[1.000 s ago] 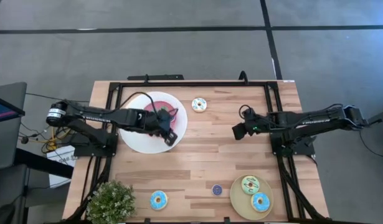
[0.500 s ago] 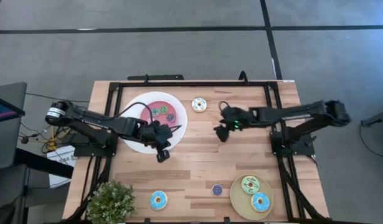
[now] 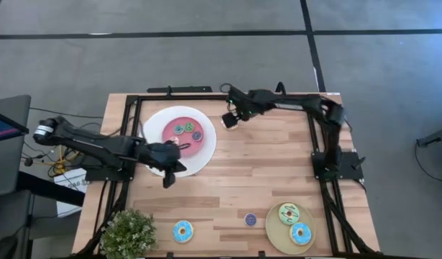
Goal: Pick & Place donuts
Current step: Put the large white donut on the brown plate
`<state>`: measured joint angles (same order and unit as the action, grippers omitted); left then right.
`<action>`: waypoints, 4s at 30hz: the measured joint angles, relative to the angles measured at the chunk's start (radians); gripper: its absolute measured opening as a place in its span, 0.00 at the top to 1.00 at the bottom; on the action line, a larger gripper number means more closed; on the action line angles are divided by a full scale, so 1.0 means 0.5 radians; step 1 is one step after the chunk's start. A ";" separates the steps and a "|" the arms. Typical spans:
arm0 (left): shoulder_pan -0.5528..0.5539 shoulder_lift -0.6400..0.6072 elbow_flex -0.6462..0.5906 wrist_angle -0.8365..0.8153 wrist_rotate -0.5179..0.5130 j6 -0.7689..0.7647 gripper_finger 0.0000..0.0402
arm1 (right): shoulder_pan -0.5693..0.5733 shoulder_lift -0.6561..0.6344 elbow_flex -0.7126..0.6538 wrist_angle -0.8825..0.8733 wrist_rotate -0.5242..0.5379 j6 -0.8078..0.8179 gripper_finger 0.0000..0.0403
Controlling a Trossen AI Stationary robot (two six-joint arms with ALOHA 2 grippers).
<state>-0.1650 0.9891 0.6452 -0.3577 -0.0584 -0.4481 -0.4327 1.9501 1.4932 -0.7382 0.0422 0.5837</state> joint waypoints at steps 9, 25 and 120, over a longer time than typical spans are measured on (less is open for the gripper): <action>0.000 -0.517 -0.095 -0.272 -0.177 0.115 1.00 | -0.120 0.339 0.262 -0.189 -0.129 0.129 0.29; 0.002 -0.824 -0.096 -0.692 -0.212 0.156 1.00 | -0.121 0.397 0.262 -0.047 -0.035 0.248 0.32; 0.002 -0.812 -0.094 -0.417 -0.274 0.353 1.00 | 1.332 -0.899 -0.484 -0.415 0.241 0.829 0.70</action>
<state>-0.1642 0.5831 0.5980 -0.5664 -0.1954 -0.2718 0.2331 1.5007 1.2512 -0.9455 0.1630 0.9980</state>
